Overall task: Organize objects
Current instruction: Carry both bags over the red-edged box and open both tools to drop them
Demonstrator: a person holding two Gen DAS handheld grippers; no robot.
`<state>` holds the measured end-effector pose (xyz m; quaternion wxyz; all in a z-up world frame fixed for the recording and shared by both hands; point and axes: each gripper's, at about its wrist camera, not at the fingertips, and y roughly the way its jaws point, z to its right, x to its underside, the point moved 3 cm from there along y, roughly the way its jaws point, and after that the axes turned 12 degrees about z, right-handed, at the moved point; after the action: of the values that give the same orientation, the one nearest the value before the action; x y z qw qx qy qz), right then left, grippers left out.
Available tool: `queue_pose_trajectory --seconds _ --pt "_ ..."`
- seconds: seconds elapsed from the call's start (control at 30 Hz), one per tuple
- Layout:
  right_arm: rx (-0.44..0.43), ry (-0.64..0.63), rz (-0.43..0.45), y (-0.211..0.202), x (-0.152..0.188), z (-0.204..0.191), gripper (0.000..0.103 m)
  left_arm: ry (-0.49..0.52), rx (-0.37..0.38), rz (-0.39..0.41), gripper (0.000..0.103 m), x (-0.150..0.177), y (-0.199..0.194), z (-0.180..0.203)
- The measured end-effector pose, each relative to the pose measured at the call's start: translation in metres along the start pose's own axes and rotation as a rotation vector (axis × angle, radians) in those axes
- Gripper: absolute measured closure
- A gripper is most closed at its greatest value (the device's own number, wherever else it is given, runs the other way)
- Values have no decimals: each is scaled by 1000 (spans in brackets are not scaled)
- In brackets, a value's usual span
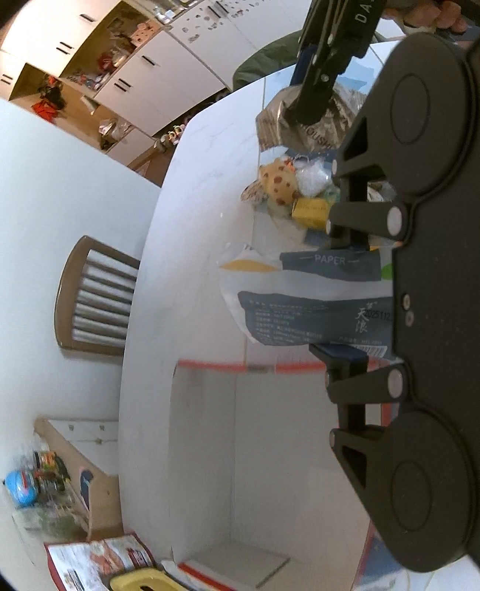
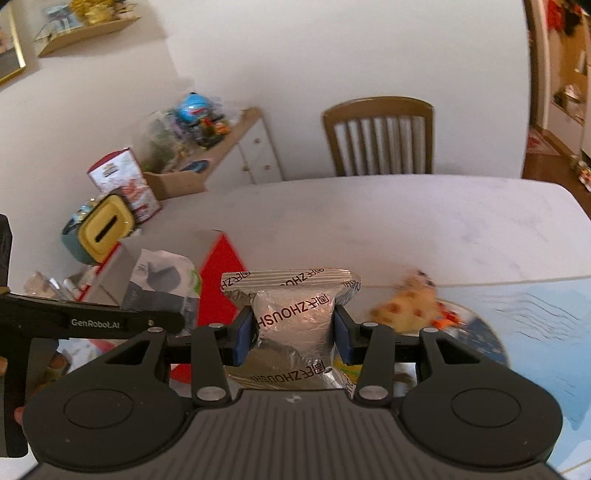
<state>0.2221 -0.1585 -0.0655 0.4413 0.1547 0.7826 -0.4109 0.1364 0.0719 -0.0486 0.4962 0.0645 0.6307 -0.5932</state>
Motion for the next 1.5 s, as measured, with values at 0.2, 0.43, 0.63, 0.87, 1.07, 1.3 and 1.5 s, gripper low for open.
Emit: queue_pose_trajectory --seconds 0.2,0.43,0.63,0.87,1.07,1.3,1.5 --pt "-31 -43 -2 21 -4 -59 59 0 -35 21 61 -17 -17 -50" --pt "-53 -94 -9 54 0 -119 59 2 -95 34 61 -28 -25 -105" --pt "-56 -118 -35 93 7 -156 59 8 -154 15 61 -31 -13 -147" --pt "-56 -177 -95 144 27 -190 59 30 -230 -38 61 -29 16 -189" --pt "-62 -232 -166 181 49 -206 59 87 -266 -109 61 -23 47 -209" --pt "-45 -285 -237 216 71 -212 59 184 -266 -134 60 -23 69 -204" --pt "-45 -311 -271 226 80 -211 59 249 -260 -183 60 -15 86 -191"
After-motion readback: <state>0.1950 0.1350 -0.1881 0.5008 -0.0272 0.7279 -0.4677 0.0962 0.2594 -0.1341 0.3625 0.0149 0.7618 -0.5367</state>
